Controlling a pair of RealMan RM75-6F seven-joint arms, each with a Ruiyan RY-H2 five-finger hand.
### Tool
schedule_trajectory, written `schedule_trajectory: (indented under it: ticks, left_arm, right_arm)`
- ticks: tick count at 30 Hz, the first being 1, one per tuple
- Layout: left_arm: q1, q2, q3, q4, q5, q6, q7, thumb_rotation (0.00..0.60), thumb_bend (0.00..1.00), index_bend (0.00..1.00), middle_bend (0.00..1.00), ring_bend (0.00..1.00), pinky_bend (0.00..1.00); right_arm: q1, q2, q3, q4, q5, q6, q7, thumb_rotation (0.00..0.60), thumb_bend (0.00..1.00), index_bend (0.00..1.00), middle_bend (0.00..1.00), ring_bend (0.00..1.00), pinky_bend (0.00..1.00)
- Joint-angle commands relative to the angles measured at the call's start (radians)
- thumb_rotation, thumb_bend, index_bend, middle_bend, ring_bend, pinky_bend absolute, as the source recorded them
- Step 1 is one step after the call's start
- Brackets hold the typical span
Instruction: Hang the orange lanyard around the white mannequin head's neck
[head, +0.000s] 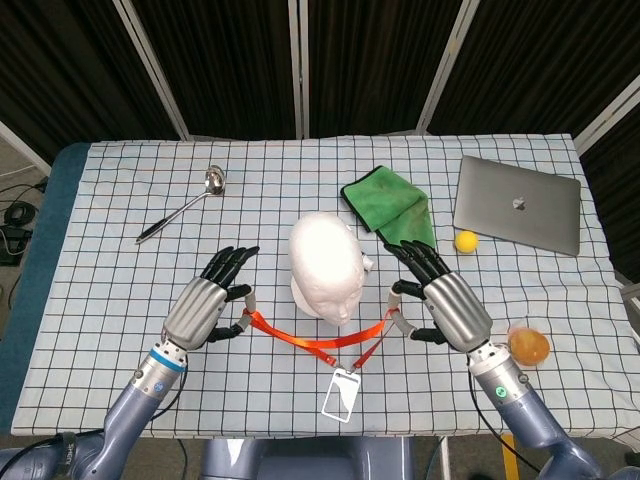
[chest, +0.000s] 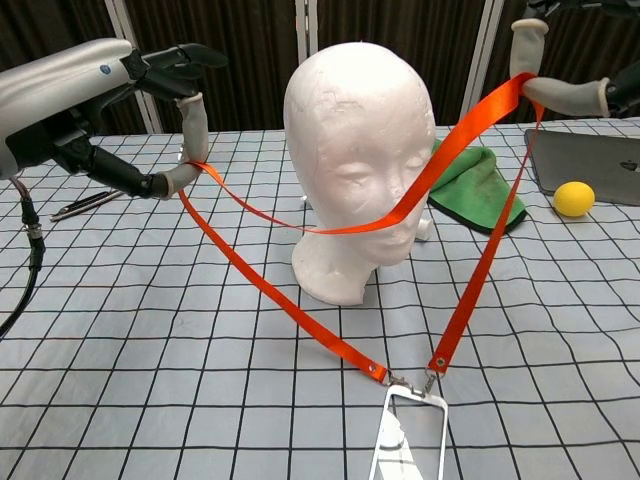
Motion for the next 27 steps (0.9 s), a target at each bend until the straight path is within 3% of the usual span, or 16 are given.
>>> schedule_trajectory:
  ticks: [1,11,19,24,27]
  left_arm:
    - [0.001,0.011,-0.022,-0.040,-0.033,-0.002,0.018,0.600,0.45,0.81,0.00,0.00,0.00]
    - [0.000,0.058,-0.113,-0.163,-0.192,0.001,0.057,0.600,0.45,0.81,0.00,0.00,0.00]
    - [-0.060,0.097,-0.228,-0.244,-0.438,-0.034,0.133,0.600,0.45,0.79,0.00,0.00,0.00]
    - [-0.108,0.124,-0.305,-0.243,-0.590,-0.066,0.143,0.600,0.45,0.79,0.00,0.00,0.00]
    - [-0.132,0.140,-0.325,-0.239,-0.664,-0.081,0.166,0.600,0.45,0.77,0.00,0.00,0.00]
  right_arm:
    - [0.002,-0.003,0.025,-0.031,0.039,-0.004,-0.023,0.600,0.43,0.72,0.09,0.00,0.00]
    - [0.020,-0.010,0.121,-0.108,0.199,0.007,-0.139,0.600,0.43,0.72,0.09,0.00,0.00]
    - [0.064,0.005,0.234,-0.138,0.405,-0.020,-0.160,0.600,0.43,0.73,0.10,0.00,0.00]
    - [0.106,0.001,0.293,-0.095,0.528,-0.034,-0.198,0.600,0.43,0.73,0.10,0.00,0.00]
    - [0.122,0.000,0.324,-0.080,0.592,-0.035,-0.207,0.600,0.43,0.73,0.11,0.00,0.00]
